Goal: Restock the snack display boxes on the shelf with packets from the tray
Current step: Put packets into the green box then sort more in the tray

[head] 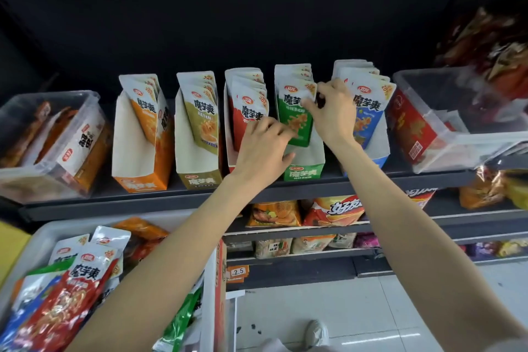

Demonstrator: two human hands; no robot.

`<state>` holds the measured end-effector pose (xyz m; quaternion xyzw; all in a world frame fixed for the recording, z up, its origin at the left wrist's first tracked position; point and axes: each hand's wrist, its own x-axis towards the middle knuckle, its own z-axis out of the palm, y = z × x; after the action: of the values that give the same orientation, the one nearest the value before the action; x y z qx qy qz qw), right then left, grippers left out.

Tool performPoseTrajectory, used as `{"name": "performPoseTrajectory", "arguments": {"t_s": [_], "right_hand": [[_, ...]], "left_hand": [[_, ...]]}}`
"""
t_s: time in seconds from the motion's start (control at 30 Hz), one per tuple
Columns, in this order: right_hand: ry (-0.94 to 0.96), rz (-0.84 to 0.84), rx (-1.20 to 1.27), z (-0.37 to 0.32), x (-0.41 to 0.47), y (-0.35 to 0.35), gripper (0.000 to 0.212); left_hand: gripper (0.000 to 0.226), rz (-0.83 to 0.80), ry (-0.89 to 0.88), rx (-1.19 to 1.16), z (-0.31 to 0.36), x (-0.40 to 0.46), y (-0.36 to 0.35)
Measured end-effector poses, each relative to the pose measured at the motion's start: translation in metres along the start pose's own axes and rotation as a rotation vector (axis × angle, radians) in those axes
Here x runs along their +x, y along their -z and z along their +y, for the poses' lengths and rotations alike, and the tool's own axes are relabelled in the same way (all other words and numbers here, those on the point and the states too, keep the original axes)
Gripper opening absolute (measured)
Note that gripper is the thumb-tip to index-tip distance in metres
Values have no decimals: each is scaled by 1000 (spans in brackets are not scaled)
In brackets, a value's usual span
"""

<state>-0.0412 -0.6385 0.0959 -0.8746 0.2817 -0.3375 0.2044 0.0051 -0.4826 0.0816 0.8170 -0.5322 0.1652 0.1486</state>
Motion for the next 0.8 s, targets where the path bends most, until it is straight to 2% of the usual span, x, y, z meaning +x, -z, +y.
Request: {"name": "performPoseTrajectory", "arguments": {"t_s": [0.1, 0.2, 0.3, 0.4, 0.5, 0.57, 0.63, 0.67, 0.73, 0.8], "right_hand": [[-43, 0, -83, -4, 2, -2, 33], [-58, 67, -35, -11, -5, 4, 41], [-31, 149, 68, -11, -24, 15, 35], [37, 171, 216, -20, -65, 29, 22], [39, 27, 361, -40, -121, 33, 10], [44, -138, 428, -58, -155, 28, 8], [106, -321, 448, -73, -182, 14, 12], [155, -403, 439, -80, -193, 5, 16], [254, -544, 395, -94, -212, -15, 22], [364, -657, 295, -106, -226, -38, 22]], "left_hand": [[33, 20, -25, 4, -2, -2, -2], [32, 28, -24, -16, -1, -3, -2], [29, 95, -20, -78, 0, -8, 1], [25, 255, 25, -214, 1, -27, 14], [23, 459, 105, -384, -7, -69, 29], [22, 520, 179, -441, -19, -108, 37], [20, 484, 270, -423, -35, -154, 41], [20, 417, 331, -403, -45, -178, 41], [24, 200, 452, -361, -67, -225, 40], [32, -37, 487, -281, -86, -265, 37]]}}
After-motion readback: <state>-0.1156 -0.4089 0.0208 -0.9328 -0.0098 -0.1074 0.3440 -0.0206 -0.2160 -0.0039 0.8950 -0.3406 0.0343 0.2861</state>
